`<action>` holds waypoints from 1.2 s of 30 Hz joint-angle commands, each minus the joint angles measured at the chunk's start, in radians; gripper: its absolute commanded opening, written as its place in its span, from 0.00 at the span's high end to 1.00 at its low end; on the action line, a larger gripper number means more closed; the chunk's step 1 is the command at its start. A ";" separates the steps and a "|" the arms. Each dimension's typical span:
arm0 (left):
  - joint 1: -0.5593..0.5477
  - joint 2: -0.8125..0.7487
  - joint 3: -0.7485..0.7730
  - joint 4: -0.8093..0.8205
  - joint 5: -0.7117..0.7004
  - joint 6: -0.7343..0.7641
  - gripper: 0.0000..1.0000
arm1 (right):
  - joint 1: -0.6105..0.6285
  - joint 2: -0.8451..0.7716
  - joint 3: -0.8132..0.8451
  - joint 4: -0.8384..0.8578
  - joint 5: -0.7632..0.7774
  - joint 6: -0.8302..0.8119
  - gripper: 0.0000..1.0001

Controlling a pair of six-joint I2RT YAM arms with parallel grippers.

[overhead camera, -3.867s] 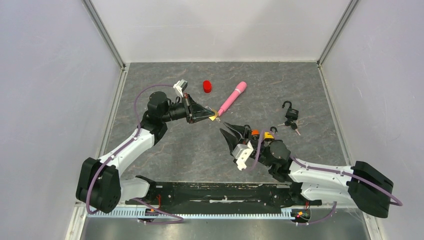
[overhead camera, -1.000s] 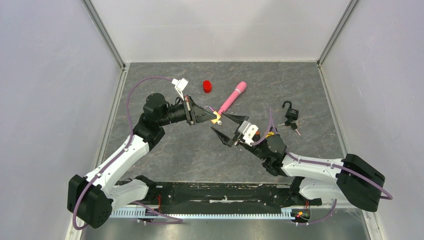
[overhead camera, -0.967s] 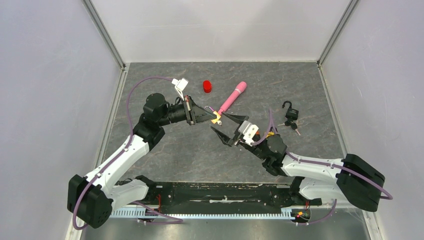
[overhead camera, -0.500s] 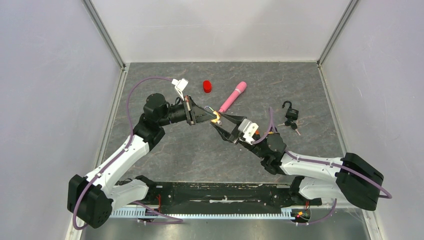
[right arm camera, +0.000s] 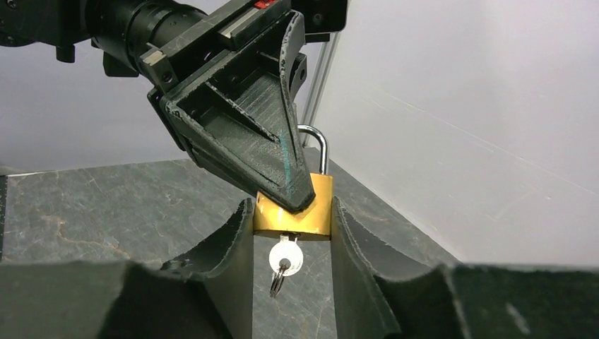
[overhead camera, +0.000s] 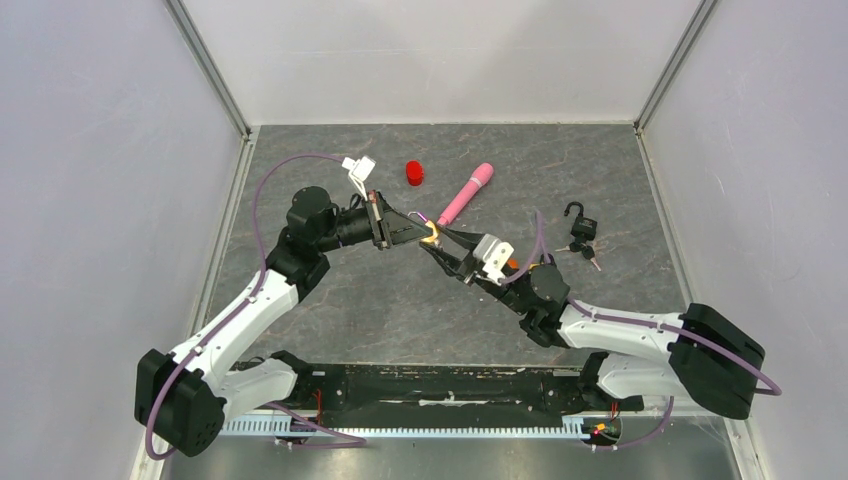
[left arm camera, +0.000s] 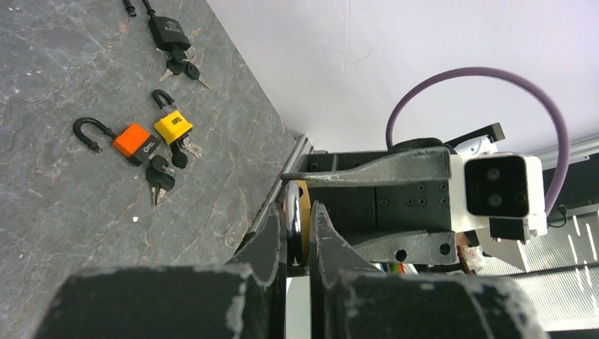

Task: Unlock with the key

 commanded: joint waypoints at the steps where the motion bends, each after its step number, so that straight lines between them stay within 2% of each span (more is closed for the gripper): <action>1: -0.002 -0.016 0.019 0.038 -0.002 0.001 0.97 | -0.001 0.005 0.045 0.007 0.000 0.003 0.80; 3: -0.001 -0.015 0.019 0.035 -0.001 -0.003 0.89 | 0.000 0.004 0.042 0.001 0.016 0.002 0.98; 4: -0.001 -0.017 0.020 0.028 -0.002 -0.002 0.82 | -0.001 0.000 0.036 0.001 0.023 -0.002 1.00; 6: 0.000 -0.022 0.029 0.001 -0.007 0.011 0.66 | -0.001 -0.007 0.024 0.001 0.023 -0.007 1.00; 8: 0.003 -0.030 0.046 -0.051 -0.019 0.037 0.53 | -0.001 -0.020 0.013 -0.003 0.043 -0.008 1.00; 10: 0.009 -0.043 0.061 -0.110 -0.045 0.065 0.47 | 0.000 -0.035 0.001 -0.008 0.041 -0.004 1.00; 18: 0.023 -0.051 0.093 -0.268 -0.136 0.072 0.44 | -0.001 -0.063 -0.026 -0.034 0.048 -0.024 1.00; 25: 0.036 -0.072 0.142 -0.379 -0.226 0.138 0.36 | -0.001 -0.082 -0.035 -0.074 0.032 -0.048 1.00; 29: 0.036 -0.030 0.195 -0.446 -0.220 0.169 0.36 | 0.000 -0.081 -0.038 -0.069 -0.006 -0.064 1.00; 32: 0.036 0.011 0.199 -0.431 -0.158 0.158 0.36 | 0.001 -0.074 -0.031 -0.075 -0.014 -0.071 1.00; 36: 0.036 0.042 0.172 -0.387 -0.114 0.117 0.45 | 0.002 -0.070 -0.029 -0.069 -0.018 -0.075 1.00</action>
